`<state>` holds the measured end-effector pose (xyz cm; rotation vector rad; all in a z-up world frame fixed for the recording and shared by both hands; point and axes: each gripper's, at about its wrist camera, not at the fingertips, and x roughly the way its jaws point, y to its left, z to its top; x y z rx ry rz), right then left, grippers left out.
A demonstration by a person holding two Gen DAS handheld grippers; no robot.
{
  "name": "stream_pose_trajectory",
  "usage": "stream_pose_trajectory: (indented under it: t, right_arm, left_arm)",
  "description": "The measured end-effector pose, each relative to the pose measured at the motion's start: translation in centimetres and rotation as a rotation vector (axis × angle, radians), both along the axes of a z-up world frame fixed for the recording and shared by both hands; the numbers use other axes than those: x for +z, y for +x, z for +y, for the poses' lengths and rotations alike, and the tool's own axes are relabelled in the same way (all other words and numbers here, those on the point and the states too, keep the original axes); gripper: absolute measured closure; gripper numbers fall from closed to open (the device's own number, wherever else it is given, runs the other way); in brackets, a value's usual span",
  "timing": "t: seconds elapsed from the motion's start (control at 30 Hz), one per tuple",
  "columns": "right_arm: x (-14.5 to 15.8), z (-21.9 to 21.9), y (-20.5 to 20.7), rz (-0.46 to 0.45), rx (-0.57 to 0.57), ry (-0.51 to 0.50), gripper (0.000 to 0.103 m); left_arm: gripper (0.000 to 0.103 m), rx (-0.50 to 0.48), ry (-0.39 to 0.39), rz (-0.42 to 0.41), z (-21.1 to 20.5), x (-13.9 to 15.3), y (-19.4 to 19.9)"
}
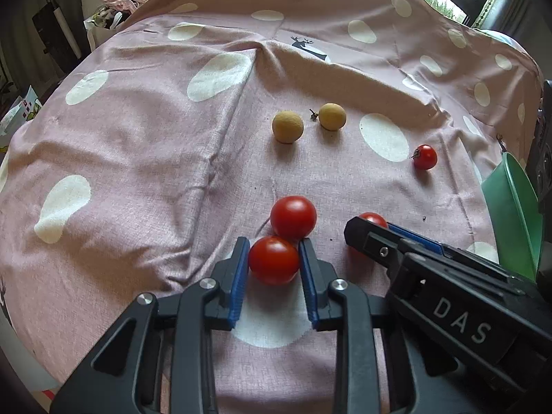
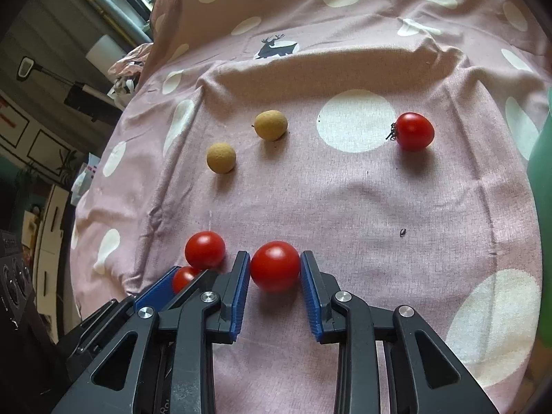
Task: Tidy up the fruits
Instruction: 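Close the right gripper on the red cherry tomato, then carry the cherry tomato with the right gripper over the green bowl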
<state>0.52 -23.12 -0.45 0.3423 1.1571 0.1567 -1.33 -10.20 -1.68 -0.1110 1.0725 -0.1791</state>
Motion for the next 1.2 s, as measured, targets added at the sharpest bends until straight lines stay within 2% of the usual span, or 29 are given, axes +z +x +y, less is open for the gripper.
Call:
stream_pose_trajectory:
  t: [0.17, 0.63, 0.8, 1.03, 1.2]
  right_arm:
    - [0.5, -0.3, -0.2, -0.013, -0.005, 0.019, 0.071]
    - [4.7, -3.2, -2.2, -0.152, -0.064, 0.107, 0.071]
    - [6.3, -4.6, -3.0, -0.207, -0.093, 0.14, 0.071]
    - [8.8, -7.6, -4.8, -0.297, -0.172, 0.156, 0.071]
    - [9.8, -10.2, -6.3, -0.35, -0.253, 0.164, 0.071]
  left_arm:
    - [0.075, -0.018, -0.099, 0.006, 0.4, 0.8, -0.3]
    - [0.075, -0.083, -0.243, -0.155, 0.1, 5.7, -2.9]
    - [0.075, -0.127, -0.263, -0.214, -1.1, 7.4, -4.1]
    - [0.075, -0.194, -0.229, -0.297, -3.9, 9.7, -5.6]
    - [0.075, -0.241, -0.231, -0.316, -6.1, 10.7, -5.9]
